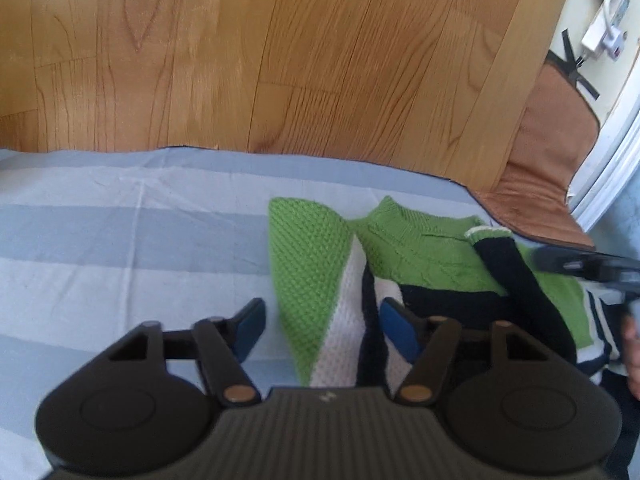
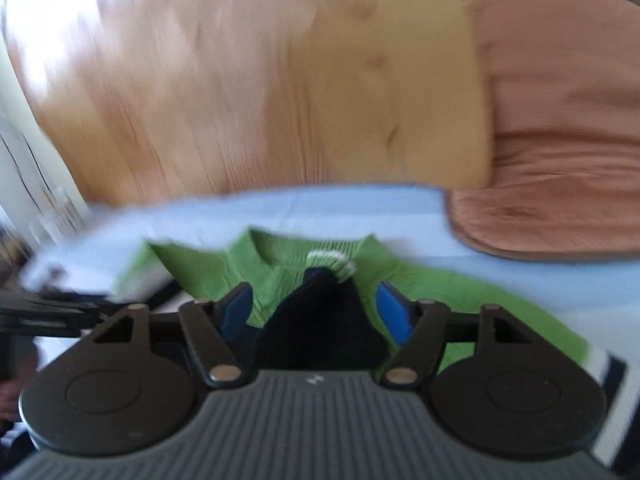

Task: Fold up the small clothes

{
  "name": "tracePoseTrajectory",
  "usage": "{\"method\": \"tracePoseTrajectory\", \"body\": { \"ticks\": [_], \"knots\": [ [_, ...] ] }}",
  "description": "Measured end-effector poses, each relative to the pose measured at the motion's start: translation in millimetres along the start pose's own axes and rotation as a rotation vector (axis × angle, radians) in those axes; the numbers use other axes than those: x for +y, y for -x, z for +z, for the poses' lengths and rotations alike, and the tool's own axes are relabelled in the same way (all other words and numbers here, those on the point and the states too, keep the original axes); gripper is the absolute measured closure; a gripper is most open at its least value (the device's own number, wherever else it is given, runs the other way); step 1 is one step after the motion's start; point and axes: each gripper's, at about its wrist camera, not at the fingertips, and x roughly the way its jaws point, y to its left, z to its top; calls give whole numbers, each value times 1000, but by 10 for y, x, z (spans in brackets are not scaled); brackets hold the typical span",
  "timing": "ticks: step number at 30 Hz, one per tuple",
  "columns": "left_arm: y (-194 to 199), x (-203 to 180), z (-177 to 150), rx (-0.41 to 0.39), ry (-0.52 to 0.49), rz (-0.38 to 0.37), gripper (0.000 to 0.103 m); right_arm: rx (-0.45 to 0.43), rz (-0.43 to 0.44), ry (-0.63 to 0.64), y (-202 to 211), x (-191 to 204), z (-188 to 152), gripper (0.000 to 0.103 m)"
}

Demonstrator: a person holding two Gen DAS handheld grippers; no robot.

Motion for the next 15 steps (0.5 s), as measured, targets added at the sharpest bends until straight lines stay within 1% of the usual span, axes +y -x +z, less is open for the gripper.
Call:
{"method": "tracePoseTrajectory", "body": {
  "ticks": [1, 2, 3, 4, 5, 7, 8, 10, 11, 12, 13, 14, 15],
  "knots": [
    [-8, -18, 6, 0, -4, 3, 67, 35, -16, 13, -162, 52, 20, 35],
    [-8, -47, 1, -6, -11, 8, 75, 54, -22, 19, -266, 68, 18, 61],
    [13, -73, -5, -19, -24, 17, 90, 73, -42, 31, -347, 74, 17, 91],
    [46, -98, -6, -37, -40, 26, 93, 69, -52, 31, -310, 42, 23, 90],
    [91, -110, -2, -61, -49, 35, 93, 15, -34, 0, -202, -24, 40, 91],
    [253, -65, 20, -150, -44, 56, 94, -125, 8, -71, 159, -203, 64, 92],
    [329, 3, 35, -190, -16, 43, 94, -195, 18, -103, 368, -314, 57, 92],
    [385, 158, 64, -220, 73, -13, 94, -295, 3, -147, 708, -524, -17, 92],
    [365, 198, 59, -223, 100, -24, 94, -303, -13, -162, 794, -617, -78, 92],
    [313, 207, 46, -223, 107, -26, 93, -284, -21, -176, 833, -705, -148, 92],
    [241, 195, 21, -219, 100, -17, 93, -239, -25, -187, 823, -788, -250, 91],
    [153, 166, -10, -204, 90, 9, 93, -183, -33, -187, 775, -836, -350, 88],
    [41, 142, -37, -170, 79, 49, 91, -109, -65, -169, 697, -859, -467, 85]
  ]
}}
